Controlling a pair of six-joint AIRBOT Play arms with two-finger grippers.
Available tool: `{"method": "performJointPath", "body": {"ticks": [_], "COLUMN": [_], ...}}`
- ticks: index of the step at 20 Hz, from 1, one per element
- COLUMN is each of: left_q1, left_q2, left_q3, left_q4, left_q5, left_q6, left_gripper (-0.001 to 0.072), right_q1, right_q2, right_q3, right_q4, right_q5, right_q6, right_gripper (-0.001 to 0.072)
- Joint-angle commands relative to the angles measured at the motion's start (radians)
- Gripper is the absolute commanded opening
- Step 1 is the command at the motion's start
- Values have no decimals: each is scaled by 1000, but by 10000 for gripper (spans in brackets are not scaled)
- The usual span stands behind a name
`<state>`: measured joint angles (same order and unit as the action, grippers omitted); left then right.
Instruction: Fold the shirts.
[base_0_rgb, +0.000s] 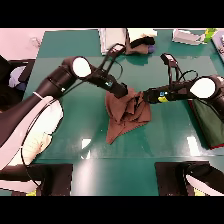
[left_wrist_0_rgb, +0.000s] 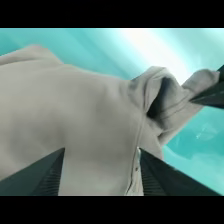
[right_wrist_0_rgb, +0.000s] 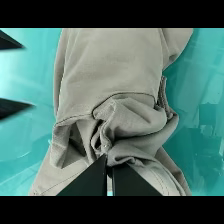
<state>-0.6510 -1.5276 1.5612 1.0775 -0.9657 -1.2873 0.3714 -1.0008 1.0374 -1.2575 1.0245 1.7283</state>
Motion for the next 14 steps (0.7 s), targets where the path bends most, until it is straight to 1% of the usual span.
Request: {"method": "performJointPath", "body": {"ticks": [1, 9, 10, 11, 12, 13, 14], "left_q1": [-39, -39, -39, -39, -39, -29, -10], "left_q2": [-49, -96, -100, -101, -101, -98, -91], "left_q3": [4, 2, 2, 2, 2, 8, 16], "left_q4": [0, -16, -10, 8, 35, 60, 76], "left_q5": [36, 21, 21, 22, 24, 27, 21], "left_q6": [5, 5, 4, 5, 5, -13, -54], "left_gripper": [553, 549, 530, 307, 22, 24, 25], "right_q1": [-1, -1, -1, -1, -1, -1, -1], "right_q2": [-1, -1, -1, -1, -1, 0, 8], "right_q3": [0, 0, 0, 0, 0, 0, 0], "right_q4": [3, 8, 8, 8, 8, 8, 5], "right_q5": [0, -5, -5, -5, -5, -4, -3], "right_q6": [1, 13, 21, 23, 23, 23, 23], "right_gripper": [14, 14, 14, 14, 14, 14, 14]}}
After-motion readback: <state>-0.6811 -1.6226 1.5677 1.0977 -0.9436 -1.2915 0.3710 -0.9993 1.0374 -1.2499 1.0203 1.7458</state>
